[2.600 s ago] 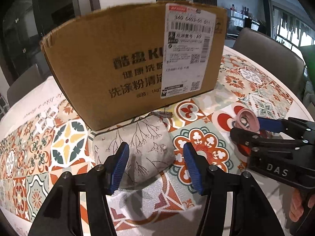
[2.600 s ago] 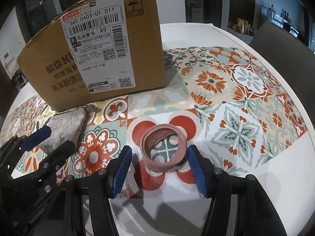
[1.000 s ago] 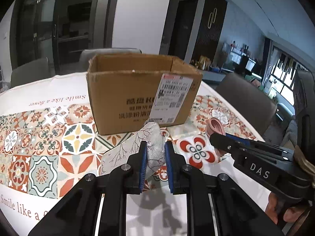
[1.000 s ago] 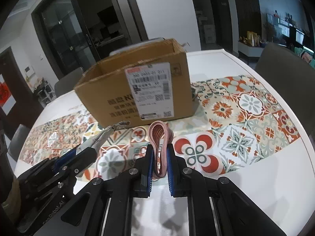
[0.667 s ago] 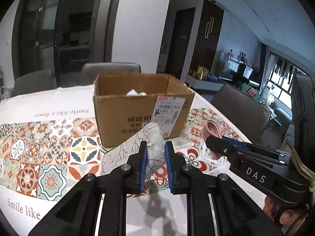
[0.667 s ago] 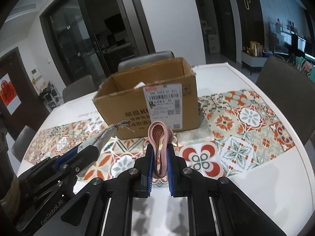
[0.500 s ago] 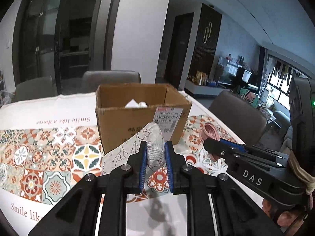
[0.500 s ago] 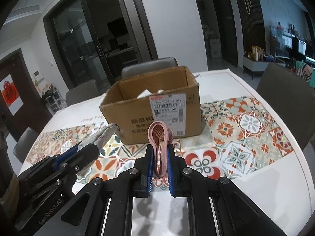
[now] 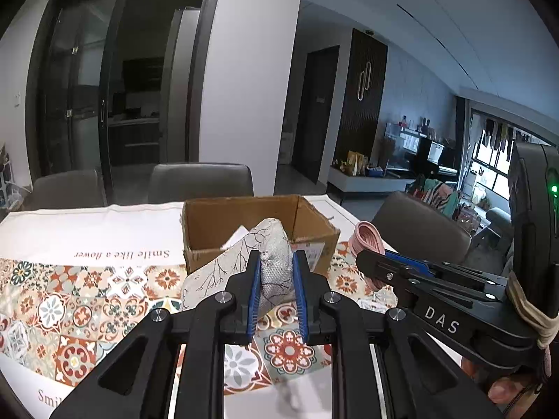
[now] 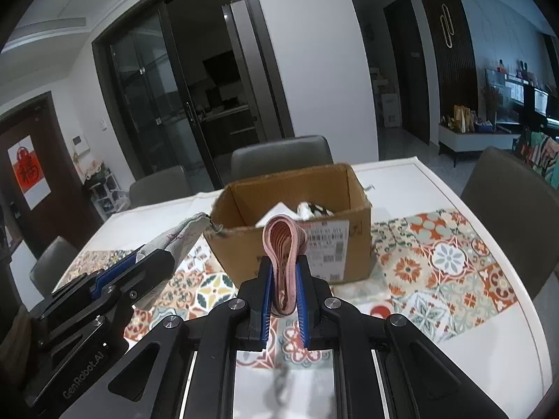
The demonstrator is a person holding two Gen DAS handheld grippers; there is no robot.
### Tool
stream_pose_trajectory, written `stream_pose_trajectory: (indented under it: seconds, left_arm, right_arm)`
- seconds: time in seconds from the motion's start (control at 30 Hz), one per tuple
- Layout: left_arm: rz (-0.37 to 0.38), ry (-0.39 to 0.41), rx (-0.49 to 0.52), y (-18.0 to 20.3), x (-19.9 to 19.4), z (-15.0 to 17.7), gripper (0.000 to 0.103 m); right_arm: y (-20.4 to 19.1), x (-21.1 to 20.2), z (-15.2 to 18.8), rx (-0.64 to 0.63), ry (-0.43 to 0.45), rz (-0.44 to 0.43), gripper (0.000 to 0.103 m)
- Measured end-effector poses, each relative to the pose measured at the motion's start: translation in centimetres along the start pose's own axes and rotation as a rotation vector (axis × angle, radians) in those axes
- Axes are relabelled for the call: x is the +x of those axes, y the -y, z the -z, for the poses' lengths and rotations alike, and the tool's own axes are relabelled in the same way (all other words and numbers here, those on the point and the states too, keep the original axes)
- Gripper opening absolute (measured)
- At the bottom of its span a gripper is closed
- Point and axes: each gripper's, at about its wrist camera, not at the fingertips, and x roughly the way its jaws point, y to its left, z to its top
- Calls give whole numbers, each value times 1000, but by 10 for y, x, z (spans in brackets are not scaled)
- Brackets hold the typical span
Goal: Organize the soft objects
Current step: 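Lift the pouch and pink strap and carry them over the box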
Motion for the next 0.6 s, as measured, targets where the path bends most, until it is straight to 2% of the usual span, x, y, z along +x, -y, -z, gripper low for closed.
stream_pose_trajectory:
  seconds: [0.6]
  left_arm:
    - [-9, 54, 14, -9, 26, -39, 19]
  right_arm:
    - [-11, 10, -47, -52, 63, -14, 14]
